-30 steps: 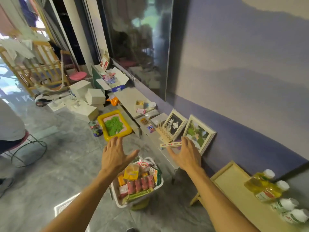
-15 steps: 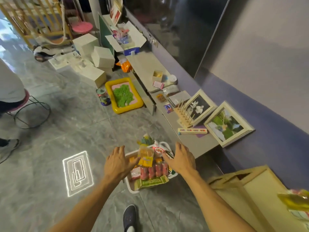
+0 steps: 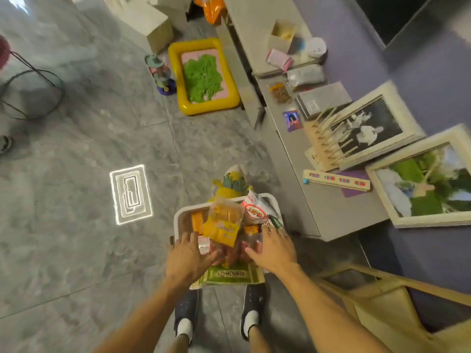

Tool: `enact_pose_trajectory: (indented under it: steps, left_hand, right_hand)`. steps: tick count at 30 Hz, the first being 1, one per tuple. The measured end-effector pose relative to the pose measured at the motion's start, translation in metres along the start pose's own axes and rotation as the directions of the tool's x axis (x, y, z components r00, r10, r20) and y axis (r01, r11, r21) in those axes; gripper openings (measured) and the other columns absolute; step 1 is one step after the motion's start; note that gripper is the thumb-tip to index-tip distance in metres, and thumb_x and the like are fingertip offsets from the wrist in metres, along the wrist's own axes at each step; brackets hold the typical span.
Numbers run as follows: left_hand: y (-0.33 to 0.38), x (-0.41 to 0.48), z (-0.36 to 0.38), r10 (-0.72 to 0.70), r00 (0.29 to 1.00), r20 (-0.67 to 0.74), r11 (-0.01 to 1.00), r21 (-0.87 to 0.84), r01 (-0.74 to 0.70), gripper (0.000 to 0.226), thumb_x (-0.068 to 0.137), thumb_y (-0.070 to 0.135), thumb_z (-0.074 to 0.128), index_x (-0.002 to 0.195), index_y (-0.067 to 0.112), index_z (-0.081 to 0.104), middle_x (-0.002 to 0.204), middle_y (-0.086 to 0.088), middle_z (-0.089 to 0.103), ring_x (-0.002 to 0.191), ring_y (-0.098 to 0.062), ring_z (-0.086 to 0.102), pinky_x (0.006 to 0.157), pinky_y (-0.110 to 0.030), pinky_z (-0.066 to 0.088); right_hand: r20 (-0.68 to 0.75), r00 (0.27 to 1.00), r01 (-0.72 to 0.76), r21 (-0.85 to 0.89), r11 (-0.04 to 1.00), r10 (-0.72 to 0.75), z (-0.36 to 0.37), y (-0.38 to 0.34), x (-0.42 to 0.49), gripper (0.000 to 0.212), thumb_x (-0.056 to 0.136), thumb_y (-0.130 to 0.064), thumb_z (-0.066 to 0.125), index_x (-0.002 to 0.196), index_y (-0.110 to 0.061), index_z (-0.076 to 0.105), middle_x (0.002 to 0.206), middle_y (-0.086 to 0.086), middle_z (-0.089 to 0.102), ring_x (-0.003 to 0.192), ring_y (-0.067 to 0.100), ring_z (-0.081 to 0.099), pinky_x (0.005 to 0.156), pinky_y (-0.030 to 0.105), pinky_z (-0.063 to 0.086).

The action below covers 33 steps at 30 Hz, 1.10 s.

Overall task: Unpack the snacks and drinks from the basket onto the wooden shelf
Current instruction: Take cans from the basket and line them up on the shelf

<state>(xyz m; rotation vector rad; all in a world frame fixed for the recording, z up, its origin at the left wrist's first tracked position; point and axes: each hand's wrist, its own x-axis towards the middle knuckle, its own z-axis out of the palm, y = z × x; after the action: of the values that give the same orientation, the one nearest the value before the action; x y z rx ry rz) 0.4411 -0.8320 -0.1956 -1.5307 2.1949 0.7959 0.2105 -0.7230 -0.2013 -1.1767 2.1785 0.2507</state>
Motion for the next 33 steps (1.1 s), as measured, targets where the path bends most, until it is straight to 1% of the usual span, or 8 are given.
enact_pose_trajectory:
  steps: [4, 8, 13, 17, 21, 26, 30, 33]
  left_hand:
    - [-0.009, 0.027, 0.077, -0.067, 0.993, 0.102, 0.997, -0.035, 0.071, 0.098, 0.078, 0.093, 0.05, 0.15, 0.027, 0.044, 0.149, -0.002, 0.056, 0.126, -0.03, 0.061, 0.102, -0.048, 0.055]
    - [-0.009, 0.051, 0.122, -0.106, 0.984, 0.147, 0.982, -0.143, 0.127, 0.079, 0.084, 0.08, 0.065, 0.138, 0.027, 0.044, 0.134, -0.006, 0.065, 0.111, -0.032, 0.068, 0.09, -0.047, 0.058]
    - [-0.01, 0.056, 0.132, -0.122, 0.969, 0.215, 0.852, -0.478, 0.213, 0.056, 0.086, 0.048, 0.085, 0.128, 0.037, 0.05, 0.12, 0.009, 0.068, 0.106, -0.021, 0.069, 0.097, -0.044, 0.057]
    - [-0.018, 0.05, 0.129, -0.079, 0.978, 0.191, 0.834, -0.525, 0.17, 0.061, 0.084, 0.042, 0.089, 0.133, 0.045, 0.052, 0.12, 0.013, 0.071, 0.099, -0.012, 0.072, 0.092, -0.04, 0.06]
    - [-0.025, 0.035, 0.115, -0.026, 0.989, 0.146, 0.822, -0.56, 0.104, 0.062, 0.087, 0.037, 0.087, 0.135, 0.051, 0.051, 0.12, 0.018, 0.073, 0.102, -0.009, 0.073, 0.092, -0.041, 0.062]
    - [-0.02, 0.003, 0.06, 0.039, 0.999, 0.037, 0.797, -0.604, -0.009, 0.057, 0.079, 0.028, 0.094, 0.119, 0.051, 0.06, 0.111, 0.024, 0.076, 0.098, 0.006, 0.072, 0.083, -0.029, 0.062]
    - [-0.003, -0.022, -0.01, 0.145, 0.988, -0.061, 0.784, -0.601, -0.153, 0.061, 0.079, 0.031, 0.094, 0.128, 0.045, 0.061, 0.115, 0.022, 0.075, 0.103, 0.003, 0.072, 0.085, -0.027, 0.059]
    - [0.015, -0.042, -0.067, 0.208, 0.97, -0.129, 0.768, -0.592, -0.243, 0.059, 0.081, 0.024, 0.094, 0.127, 0.044, 0.062, 0.114, 0.02, 0.075, 0.1, 0.007, 0.071, 0.083, -0.024, 0.058]
  right_hand:
    - [0.076, 0.995, 0.063, -0.067, 0.996, -0.058, 0.067, 0.022, 0.036, 0.103, 0.079, -0.088, 0.054, 0.154, -0.018, 0.04, 0.159, 0.009, 0.046, 0.145, 0.031, 0.045, 0.119, 0.05, 0.039]
    - [0.021, 0.994, 0.107, -0.206, 0.973, -0.105, 0.103, 0.031, 0.059, 0.103, 0.075, -0.089, 0.059, 0.147, -0.017, 0.049, 0.146, 0.009, 0.055, 0.131, 0.032, 0.049, 0.107, 0.048, 0.04]
    - [0.004, 0.997, 0.072, -0.256, 0.964, -0.073, 0.123, 0.031, 0.066, 0.106, 0.076, -0.073, 0.077, 0.156, -0.017, 0.037, 0.156, 0.01, 0.044, 0.139, 0.031, 0.041, 0.112, 0.048, 0.033]
    - [0.005, 1.0, 0.023, -0.218, 0.976, -0.022, 0.122, 0.025, 0.067, 0.098, 0.075, -0.07, 0.08, 0.149, -0.021, 0.04, 0.153, 0.009, 0.046, 0.136, 0.03, 0.041, 0.11, 0.046, 0.035]
    - [0.039, 0.997, 0.068, -0.172, 0.983, -0.063, 0.102, 0.027, 0.054, 0.091, 0.076, -0.072, 0.078, 0.146, -0.024, 0.045, 0.154, 0.008, 0.042, 0.138, 0.031, 0.036, 0.116, 0.047, 0.033]
    - [-0.022, 0.998, 0.059, 0.013, 0.998, -0.059, 0.047, 0.023, -0.001, 0.098, 0.072, -0.078, 0.078, 0.149, -0.026, 0.044, 0.151, 0.007, 0.046, 0.138, 0.03, 0.044, 0.11, 0.047, 0.044]
    - [-0.059, 0.998, 0.032, 0.324, 0.945, -0.013, -0.022, 0.017, -0.056, 0.083, 0.068, -0.067, 0.089, 0.131, -0.027, 0.052, 0.134, 0.001, 0.063, 0.119, 0.028, 0.063, 0.09, 0.043, 0.055]
    - [-0.174, 0.984, 0.039, 0.453, 0.891, 0.046, -0.071, 0.01, -0.103, 0.085, 0.067, -0.065, 0.091, 0.133, -0.028, 0.053, 0.132, 0.002, 0.065, 0.118, 0.028, 0.064, 0.089, 0.04, 0.053]
